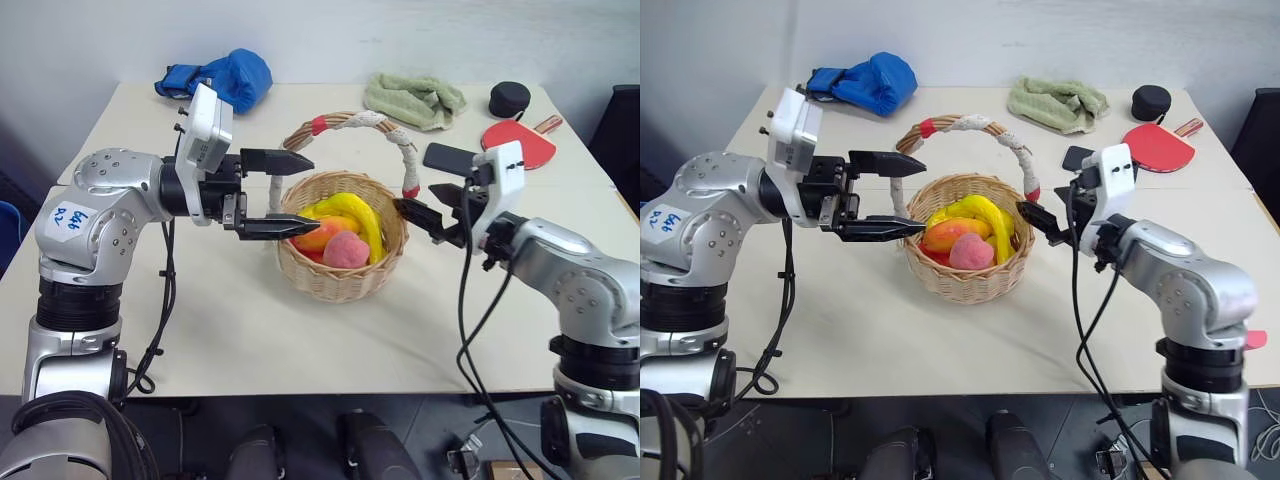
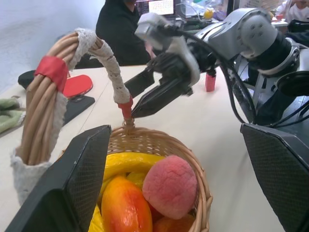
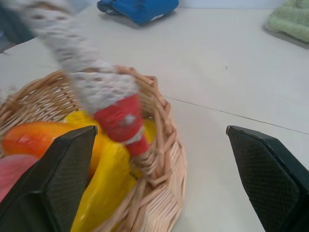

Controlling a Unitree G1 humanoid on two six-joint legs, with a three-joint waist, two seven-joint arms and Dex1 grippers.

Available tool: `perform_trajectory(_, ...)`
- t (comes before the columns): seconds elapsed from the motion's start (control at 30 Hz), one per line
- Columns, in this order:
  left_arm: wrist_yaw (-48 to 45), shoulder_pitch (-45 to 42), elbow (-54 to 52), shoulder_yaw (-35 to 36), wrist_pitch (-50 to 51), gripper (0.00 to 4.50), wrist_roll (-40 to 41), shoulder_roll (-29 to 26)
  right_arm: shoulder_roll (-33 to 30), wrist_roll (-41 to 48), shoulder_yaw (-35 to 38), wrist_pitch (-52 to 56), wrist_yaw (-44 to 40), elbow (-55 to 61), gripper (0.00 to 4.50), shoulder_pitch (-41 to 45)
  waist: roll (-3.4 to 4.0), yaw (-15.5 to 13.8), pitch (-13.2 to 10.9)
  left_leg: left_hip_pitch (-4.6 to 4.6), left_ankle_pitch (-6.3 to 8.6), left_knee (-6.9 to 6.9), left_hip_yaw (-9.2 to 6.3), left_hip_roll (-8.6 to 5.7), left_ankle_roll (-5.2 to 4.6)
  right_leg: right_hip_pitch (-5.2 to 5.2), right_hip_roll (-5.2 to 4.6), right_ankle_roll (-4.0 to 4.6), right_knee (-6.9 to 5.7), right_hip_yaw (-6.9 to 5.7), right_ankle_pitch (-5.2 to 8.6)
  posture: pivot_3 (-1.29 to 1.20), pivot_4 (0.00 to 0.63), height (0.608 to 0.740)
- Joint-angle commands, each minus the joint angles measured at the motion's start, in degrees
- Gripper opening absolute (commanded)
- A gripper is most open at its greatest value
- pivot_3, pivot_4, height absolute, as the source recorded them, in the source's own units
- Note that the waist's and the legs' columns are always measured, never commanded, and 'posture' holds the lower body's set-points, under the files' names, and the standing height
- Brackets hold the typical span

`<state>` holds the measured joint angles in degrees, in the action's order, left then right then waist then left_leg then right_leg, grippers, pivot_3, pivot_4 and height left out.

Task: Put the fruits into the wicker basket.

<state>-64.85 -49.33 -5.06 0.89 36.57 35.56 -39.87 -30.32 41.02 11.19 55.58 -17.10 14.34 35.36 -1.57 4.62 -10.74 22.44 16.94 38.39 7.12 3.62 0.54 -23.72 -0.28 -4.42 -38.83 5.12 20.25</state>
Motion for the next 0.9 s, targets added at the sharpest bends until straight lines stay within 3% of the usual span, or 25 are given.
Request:
perform_trajectory(0.03, -0.50, -1.32, -0.08, 0.59, -1.06, 4.50, -0.42, -0.55, 1.65, -2.18, -0.07, -3.98, -0.07, -1.48, 4.08, 1.69, 0.00, 0.01, 0.00, -0.01, -0.01, -0.03, -0.03, 0.01, 0.01, 0.00, 0.00, 0.00, 0.00, -0.03, 0.00, 0.00, 0.150, 0.740)
perform_trajectory(0.1, -0.50, -1.39, -0.14, 0.75, -0.99, 4.50, -0.47, -0.69, 2.76, -2.93, 0.00, -5.45, -0.26, -2.47, 3.59, 2.07, 0.00, 0.03, 0.00, -0.03, -0.02, -0.11, -0.03, 0.01, 0.05, -0.01, 0.00, 0.00, -0.01, -0.04, 0.00, 0.00, 0.150, 0.740)
perform_trajectory(0.37, -0.28, -1.13, -0.20, 0.79, -1.08, 4.50, -0.50, -0.48, 2.97, -1.82, 0.99, -6.40, -3.17, 0.60, 0.69, 0.64, 0.00, 0.11, 0.00, -0.04, -0.05, -0.13, -0.04, 0.00, 0.09, -0.01, 0.00, 0.00, -0.03, -0.05, 0.00, 0.00, 0.150, 0.740)
perform_trajectory(0.43, -0.23, -1.44, 0.09, 0.64, -1.20, 4.50, -0.53, -0.13, 2.91, -1.07, 1.17, -6.21, -4.16, 1.32, 0.15, 0.87, 0.00, 0.14, 0.00, -0.04, -0.05, -0.13, -0.03, 0.00, 0.09, -0.01, 0.00, 0.00, -0.03, -0.05, 0.00, 0.00, 0.150, 0.740)
perform_trajectory(0.6, -0.26, -2.18, 0.63, 0.38, -1.46, 4.50, -0.72, 0.53, 2.19, -3.29, -0.40, -6.78, -5.07, 0.20, 0.15, 1.29, 0.00, 0.12, 0.00, -0.04, -0.06, -0.14, -0.04, 0.00, 0.10, -0.02, 0.00, 0.00, -0.04, -0.06, 0.00, 0.00, 0.150, 0.740)
perform_trajectory(0.8, -0.90, -2.36, 1.04, 0.74, -1.62, 4.50, -0.90, 0.18, 1.87, -5.46, -1.29, -7.67, -5.33, -0.22, 2.18, 1.62, 0.00, 0.14, 0.00, -0.05, -0.06, -0.14, -0.04, 0.00, 0.10, -0.01, 0.00, 0.00, -0.04, -0.05, 0.00, 0.00, 0.150, 0.740)
perform_trajectory(0.9, -1.05, -2.33, 1.16, 0.73, -1.75, 4.50, -1.13, 0.25, 2.50, -6.02, -1.69, -8.06, -5.71, -0.58, 2.18, 2.36, 0.00, 0.15, 0.00, -0.05, -0.06, -0.14, -0.04, 0.00, 0.11, -0.01, 0.01, 0.00, -0.04, -0.05, 0.00, 0.00, 0.150, 0.740)
